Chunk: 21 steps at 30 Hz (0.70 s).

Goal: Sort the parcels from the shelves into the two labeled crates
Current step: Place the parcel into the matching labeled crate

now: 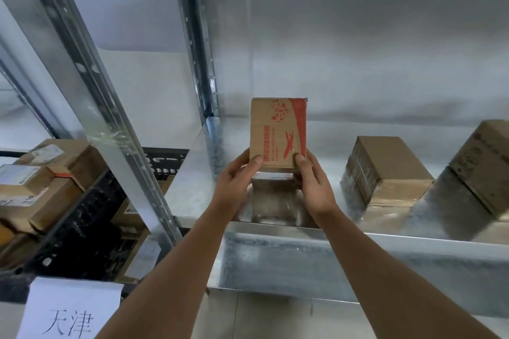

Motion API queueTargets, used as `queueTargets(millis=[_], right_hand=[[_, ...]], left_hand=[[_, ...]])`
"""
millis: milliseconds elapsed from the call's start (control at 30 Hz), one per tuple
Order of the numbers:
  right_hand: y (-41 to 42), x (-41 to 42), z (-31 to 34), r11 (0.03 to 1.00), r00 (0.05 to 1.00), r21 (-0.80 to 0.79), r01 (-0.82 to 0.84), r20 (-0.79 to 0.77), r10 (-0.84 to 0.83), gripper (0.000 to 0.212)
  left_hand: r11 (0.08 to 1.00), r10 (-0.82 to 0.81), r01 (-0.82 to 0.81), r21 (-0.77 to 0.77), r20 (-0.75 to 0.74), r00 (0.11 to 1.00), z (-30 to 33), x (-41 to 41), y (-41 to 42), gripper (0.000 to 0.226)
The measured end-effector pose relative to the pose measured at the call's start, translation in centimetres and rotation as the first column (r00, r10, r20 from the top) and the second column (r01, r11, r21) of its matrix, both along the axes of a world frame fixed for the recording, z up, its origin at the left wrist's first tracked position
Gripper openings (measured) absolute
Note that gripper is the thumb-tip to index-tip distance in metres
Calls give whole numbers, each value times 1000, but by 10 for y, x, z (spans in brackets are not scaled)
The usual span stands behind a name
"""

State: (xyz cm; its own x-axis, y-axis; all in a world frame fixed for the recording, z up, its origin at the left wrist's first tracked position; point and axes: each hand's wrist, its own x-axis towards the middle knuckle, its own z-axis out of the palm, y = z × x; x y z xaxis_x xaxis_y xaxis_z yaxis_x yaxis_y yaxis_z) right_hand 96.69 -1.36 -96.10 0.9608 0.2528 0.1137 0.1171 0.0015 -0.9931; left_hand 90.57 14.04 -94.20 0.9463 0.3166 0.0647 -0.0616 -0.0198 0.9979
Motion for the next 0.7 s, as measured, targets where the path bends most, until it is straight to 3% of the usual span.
queueTargets(millis=[333,467,600,700], right_hand=[[-2,-4,6,996,999,89,5,40,-9,33],[-4,-5,5,981,999,189,42,-11,-41,31],[-7,-7,-1,986,997,149,77,-19,-75,50],[-7,-8,2,990,998,130,59,-6,-59,43]], left_hand=[[997,80,-81,2,65,995,-9,5,1,25],[989,148,-144,-39,124,981,-10,5,2,11],[977,182,-198,83,174,968,-16,4,7,22],[973,174,-189,131,122,977,-13,3,2,39]])
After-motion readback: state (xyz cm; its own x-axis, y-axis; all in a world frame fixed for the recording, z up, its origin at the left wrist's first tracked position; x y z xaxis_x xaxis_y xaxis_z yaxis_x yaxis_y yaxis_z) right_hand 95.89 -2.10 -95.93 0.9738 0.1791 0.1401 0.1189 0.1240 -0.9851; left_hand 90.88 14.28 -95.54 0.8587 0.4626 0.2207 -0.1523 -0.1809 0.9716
